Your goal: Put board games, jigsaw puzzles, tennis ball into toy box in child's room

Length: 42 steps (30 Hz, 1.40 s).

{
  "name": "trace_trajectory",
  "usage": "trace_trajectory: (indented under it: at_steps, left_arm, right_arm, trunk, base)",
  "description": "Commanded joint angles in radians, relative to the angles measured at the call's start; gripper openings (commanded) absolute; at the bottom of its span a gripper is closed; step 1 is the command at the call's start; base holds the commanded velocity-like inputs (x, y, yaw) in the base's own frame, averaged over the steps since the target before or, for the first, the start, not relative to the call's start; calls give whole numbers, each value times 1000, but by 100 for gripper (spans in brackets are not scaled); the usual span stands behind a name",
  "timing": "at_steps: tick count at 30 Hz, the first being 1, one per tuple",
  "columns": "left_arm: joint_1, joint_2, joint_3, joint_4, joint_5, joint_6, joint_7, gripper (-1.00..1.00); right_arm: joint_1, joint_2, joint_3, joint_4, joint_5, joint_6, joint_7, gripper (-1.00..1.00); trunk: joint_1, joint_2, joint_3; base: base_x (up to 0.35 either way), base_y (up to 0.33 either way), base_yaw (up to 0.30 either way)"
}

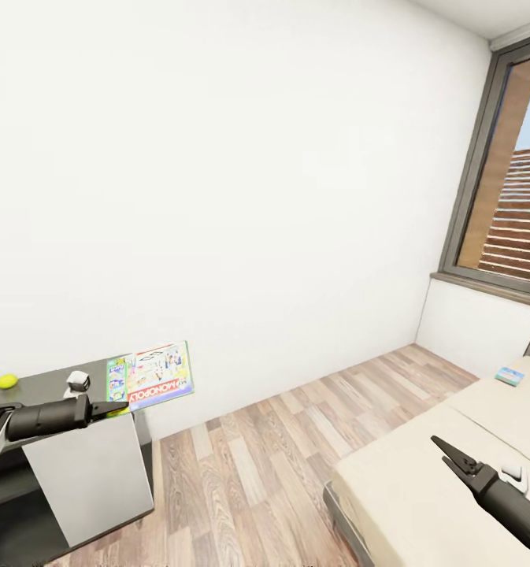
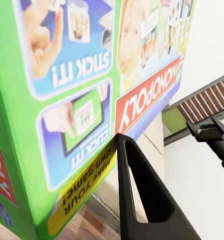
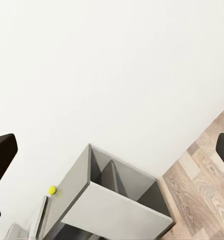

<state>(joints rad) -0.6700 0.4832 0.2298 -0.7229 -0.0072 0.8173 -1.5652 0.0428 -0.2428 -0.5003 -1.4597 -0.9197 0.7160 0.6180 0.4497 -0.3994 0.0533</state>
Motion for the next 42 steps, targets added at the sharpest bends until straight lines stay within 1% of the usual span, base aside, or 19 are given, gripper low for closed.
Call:
trace_trajectory:
  at_steps: [1, 7, 27, 36, 42]
  left_arm:
    - [0, 0, 0, 0, -1, 8, -6, -100]
    - [0, 0, 0, 0, -1, 8, -6, -100]
    - [0, 0, 0, 0, -1, 8, -6, -100]
    - [0, 1, 1, -6, -1, 8, -6, -100]
    - [0, 9, 3, -11, 3, 8, -6, -100]
  right_arm:
    - [0, 0, 2, -1, -5, 7, -1, 100]
    - [0, -1, 18, -1, -4, 5, -3, 100]
    - [0, 0, 20, -1, -4, 4, -3, 100]
    - [0, 0, 22, -1, -4, 3, -2, 100]
    - [1, 0, 22, 0, -4, 3, -1, 100]
  trunk:
    - [0, -1, -2]
    - [0, -1, -9]
    - [0, -1, -26]
    - [0, -1, -26]
    - [0, -1, -25]
  base:
    - [0, 0, 141]
    - [0, 0, 191]
    - [0, 0, 246]
    - [0, 0, 270]
    - [0, 0, 71]
